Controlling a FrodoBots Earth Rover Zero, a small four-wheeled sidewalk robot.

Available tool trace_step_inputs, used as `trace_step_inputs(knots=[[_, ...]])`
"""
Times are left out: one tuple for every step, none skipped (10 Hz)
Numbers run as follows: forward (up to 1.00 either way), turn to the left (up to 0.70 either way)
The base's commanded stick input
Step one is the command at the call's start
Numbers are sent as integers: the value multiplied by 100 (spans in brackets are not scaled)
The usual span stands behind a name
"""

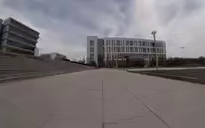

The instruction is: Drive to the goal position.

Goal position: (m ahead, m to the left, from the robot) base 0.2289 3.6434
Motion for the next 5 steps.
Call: trace_step_inputs(knots=[[70,0],[70,0],[70,0],[70,0],[70,0]])
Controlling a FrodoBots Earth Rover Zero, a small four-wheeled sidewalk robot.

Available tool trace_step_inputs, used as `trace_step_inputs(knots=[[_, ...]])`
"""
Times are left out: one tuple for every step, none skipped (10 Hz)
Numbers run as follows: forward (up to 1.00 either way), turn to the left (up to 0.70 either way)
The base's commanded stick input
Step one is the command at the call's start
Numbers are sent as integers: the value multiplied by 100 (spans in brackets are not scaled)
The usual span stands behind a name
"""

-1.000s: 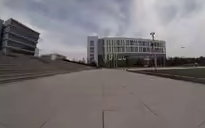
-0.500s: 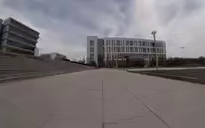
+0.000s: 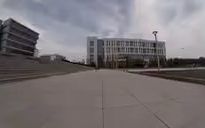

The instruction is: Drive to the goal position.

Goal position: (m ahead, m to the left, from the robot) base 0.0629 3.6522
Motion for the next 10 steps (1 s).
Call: trace_step_inputs(knots=[[70,0],[70,0],[70,0],[70,0],[70,0],[70,0],[70,0],[70,0],[70,0],[70,0]])
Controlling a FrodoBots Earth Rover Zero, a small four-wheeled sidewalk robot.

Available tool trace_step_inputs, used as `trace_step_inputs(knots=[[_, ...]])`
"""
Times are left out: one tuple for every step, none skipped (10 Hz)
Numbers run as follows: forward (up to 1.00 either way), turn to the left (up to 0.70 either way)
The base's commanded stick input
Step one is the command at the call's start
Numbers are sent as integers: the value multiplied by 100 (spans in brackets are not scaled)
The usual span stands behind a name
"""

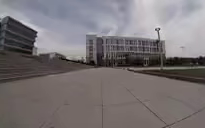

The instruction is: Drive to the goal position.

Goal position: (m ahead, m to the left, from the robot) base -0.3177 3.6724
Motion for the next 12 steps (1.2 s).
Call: trace_step_inputs(knots=[[70,0],[70,0],[70,0],[70,0],[70,0],[70,0],[70,0],[70,0],[70,0],[70,0],[70,0],[70,0]])
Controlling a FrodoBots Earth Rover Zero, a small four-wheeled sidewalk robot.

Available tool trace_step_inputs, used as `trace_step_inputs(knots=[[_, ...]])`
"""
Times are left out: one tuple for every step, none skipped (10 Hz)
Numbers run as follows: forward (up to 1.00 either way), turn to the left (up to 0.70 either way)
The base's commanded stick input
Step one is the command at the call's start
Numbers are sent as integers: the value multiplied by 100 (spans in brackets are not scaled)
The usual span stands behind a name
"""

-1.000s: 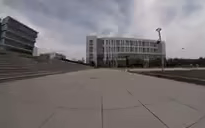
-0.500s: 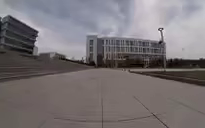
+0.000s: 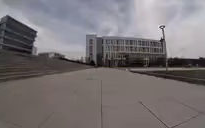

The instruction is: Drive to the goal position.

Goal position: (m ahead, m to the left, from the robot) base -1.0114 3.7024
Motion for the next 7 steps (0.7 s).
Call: trace_step_inputs(knots=[[70,0],[70,0],[70,0],[70,0],[70,0],[70,0],[70,0]])
